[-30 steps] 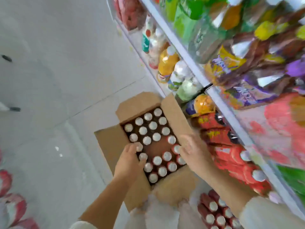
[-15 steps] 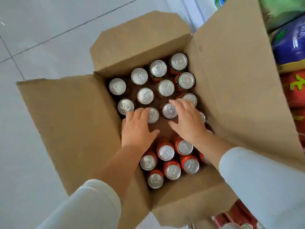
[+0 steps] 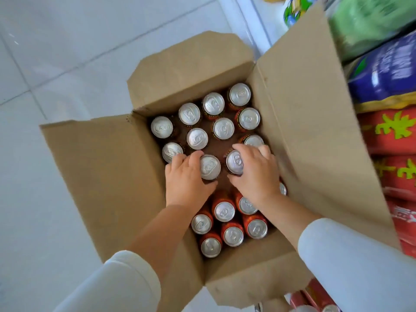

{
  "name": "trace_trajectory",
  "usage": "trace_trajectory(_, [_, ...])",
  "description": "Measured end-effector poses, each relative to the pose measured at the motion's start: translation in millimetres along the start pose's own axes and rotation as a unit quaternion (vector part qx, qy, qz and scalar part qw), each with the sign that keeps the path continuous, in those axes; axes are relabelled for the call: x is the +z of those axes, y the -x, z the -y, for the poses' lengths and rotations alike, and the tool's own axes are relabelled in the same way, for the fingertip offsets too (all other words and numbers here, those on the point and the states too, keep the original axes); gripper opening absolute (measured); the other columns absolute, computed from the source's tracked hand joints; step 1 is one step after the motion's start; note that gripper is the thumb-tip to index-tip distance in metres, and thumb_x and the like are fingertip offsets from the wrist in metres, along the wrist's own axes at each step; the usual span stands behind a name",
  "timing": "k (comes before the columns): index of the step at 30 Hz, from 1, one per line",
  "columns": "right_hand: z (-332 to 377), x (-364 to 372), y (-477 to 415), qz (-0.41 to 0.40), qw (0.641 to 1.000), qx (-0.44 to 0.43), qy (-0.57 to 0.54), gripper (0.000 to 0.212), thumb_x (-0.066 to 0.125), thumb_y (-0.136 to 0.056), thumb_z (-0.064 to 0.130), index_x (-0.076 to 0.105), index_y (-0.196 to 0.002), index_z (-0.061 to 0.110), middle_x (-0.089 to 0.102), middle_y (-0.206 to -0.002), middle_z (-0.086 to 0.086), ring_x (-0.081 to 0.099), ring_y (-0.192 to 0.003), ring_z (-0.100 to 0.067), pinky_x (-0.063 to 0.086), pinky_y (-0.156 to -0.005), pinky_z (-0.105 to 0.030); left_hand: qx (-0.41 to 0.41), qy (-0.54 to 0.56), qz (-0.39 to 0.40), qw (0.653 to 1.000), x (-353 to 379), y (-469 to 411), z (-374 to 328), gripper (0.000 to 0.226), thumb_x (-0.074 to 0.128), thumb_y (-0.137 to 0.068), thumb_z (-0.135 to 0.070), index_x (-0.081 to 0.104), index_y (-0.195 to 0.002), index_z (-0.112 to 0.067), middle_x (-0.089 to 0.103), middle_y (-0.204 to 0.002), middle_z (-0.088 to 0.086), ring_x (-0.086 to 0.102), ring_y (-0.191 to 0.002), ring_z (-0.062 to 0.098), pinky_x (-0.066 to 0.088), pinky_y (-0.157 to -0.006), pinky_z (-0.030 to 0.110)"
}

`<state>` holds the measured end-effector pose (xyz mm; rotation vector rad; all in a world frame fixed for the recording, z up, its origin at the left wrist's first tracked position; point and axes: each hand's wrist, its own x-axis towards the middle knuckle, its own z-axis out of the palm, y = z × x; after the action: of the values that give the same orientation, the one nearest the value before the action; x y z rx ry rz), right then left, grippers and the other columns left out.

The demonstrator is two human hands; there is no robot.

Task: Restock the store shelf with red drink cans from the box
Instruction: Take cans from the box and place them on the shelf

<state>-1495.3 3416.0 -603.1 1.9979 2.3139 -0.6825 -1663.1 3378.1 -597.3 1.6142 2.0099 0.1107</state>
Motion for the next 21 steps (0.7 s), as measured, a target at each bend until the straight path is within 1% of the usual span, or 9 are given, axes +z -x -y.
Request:
trace_trajectory(3, [21.4, -72.2, 27.5, 0.000, 0.996, 0.021, -0.082, 0.071, 0.085, -0.057, 0.037, 0.057, -0.122, 0.026, 0.064, -0.111, 0.008, 0.049, -0.104, -0.022, 0.041, -0.090, -0.032, 0.031, 0.066, -0.002, 0.997, -69.4, 23.3, -18.0, 0.074, 0.091, -0.054, -0.034, 0.060, -0.117, -0.011, 0.065, -0.111, 0.002, 0.052, -0.109, 0.025, 0.032, -0.093, 0.028])
trace_trajectory(4, [31.5, -100.8, 37.1, -0.001, 0.994, 0.024, -0.109, 0.071, 0.085, -0.057, 0.036, 0.057, -0.121, 0.025, 0.061, -0.110, 0.008, 0.048, -0.104, -0.021, 0.037, -0.091, -0.026, 0.031, 0.108, 0.002, 0.994, -98.6, 32.3, -27.3, 0.073, 0.092, -0.054, -0.028, 0.059, -0.116, -0.010, 0.062, -0.113, 0.004, 0.051, -0.108, 0.019, 0.032, -0.093, 0.019])
trace_trajectory(6, [55.7, -165.4, 58.0, -0.003, 0.980, 0.052, -0.190, 0.069, 0.086, -0.059, 0.031, 0.055, -0.120, 0.022, 0.054, -0.109, 0.005, 0.049, -0.103, -0.016, 0.033, -0.088, -0.019, 0.017, 0.192, 0.038, 0.981, -165.2, 51.3, -54.0, 0.069, 0.091, -0.061, -0.022, 0.054, -0.118, -0.015, 0.054, -0.116, 0.001, 0.047, -0.098, -0.006, 0.030, -0.088, 0.001])
trace_trajectory(8, [82.1, -237.0, 80.1, -0.005, 0.963, 0.079, -0.256, 0.068, 0.085, -0.061, 0.027, 0.052, -0.120, 0.022, 0.045, -0.110, 0.006, 0.048, -0.099, -0.005, 0.036, -0.082, -0.016, 0.021, 0.236, 0.046, 0.971, -231.1, 69.6, -82.5, 0.068, 0.091, -0.062, -0.022, 0.049, -0.115, -0.025, 0.048, -0.113, -0.006, 0.045, -0.100, -0.018, 0.030, -0.082, -0.005])
trace_trajectory(10, [104.8, -310.0, 103.7, -0.030, 0.957, 0.069, -0.281, 0.067, 0.085, -0.061, 0.023, 0.051, -0.118, 0.021, 0.043, -0.108, 0.006, 0.047, -0.095, 0.001, 0.039, -0.082, -0.015, 0.039, 0.263, 0.037, 0.963, -299.9, 89.9, -111.3, 0.071, 0.094, -0.059, -0.024, 0.047, -0.113, -0.031, 0.049, -0.111, -0.011, 0.046, -0.104, -0.017, 0.033, -0.083, -0.002])
trace_trajectory(12, [126.9, -386.4, 125.3, -0.059, 0.948, 0.069, -0.306, 0.066, 0.084, -0.060, 0.024, 0.051, -0.118, 0.023, 0.046, -0.109, 0.006, 0.048, -0.099, 0.002, 0.040, -0.086, -0.013, 0.070, 0.295, 0.042, 0.952, -371.1, 110.6, -141.4, 0.075, 0.095, -0.056, -0.027, 0.049, -0.113, -0.043, 0.052, -0.112, -0.015, 0.052, -0.108, -0.005, 0.041, -0.089, 0.009])
trace_trajectory(15, [155.8, -496.1, 161.5, -0.116, 0.929, 0.068, -0.346, 0.064, 0.080, -0.059, 0.023, 0.051, -0.116, 0.025, 0.050, -0.113, 0.003, 0.050, -0.105, 0.004, 0.034, -0.087, -0.004, 0.123, 0.363, 0.062, 0.922, -466.9, 145.8, -188.7, 0.066, 0.086, -0.055, -0.035, 0.052, -0.106, -0.060, 0.060, -0.115, -0.015, 0.059, -0.112, 0.005, 0.048, -0.092, 0.020])
trace_trajectory(18, [182.1, -594.2, 203.2, -0.167, 0.899, 0.063, -0.399, 0.064, 0.082, -0.061, 0.010, 0.052, -0.116, 0.025, 0.053, -0.117, 0.002, 0.053, -0.100, 0.009, 0.037, -0.081, -0.001, 0.176, 0.411, 0.081, 0.891, -548.4, 179.5, -232.9, 0.059, 0.076, -0.057, -0.037, 0.058, -0.112, -0.048, 0.068, -0.112, -0.015, 0.065, -0.107, 0.008, 0.053, -0.091, 0.025])
trace_trajectory(21, [196.8, -667.7, 242.1, -0.205, 0.881, 0.039, -0.424, 0.062, 0.077, -0.060, 0.020, 0.052, -0.114, 0.034, 0.058, -0.114, 0.010, 0.059, -0.097, 0.008, 0.041, -0.080, -0.004, 0.227, 0.441, 0.112, 0.861, -609.0, 206.1, -273.6, 0.061, 0.079, -0.058, -0.034, 0.061, -0.115, -0.045, 0.071, -0.112, -0.011, 0.067, -0.105, 0.012, 0.053, -0.090, 0.024])
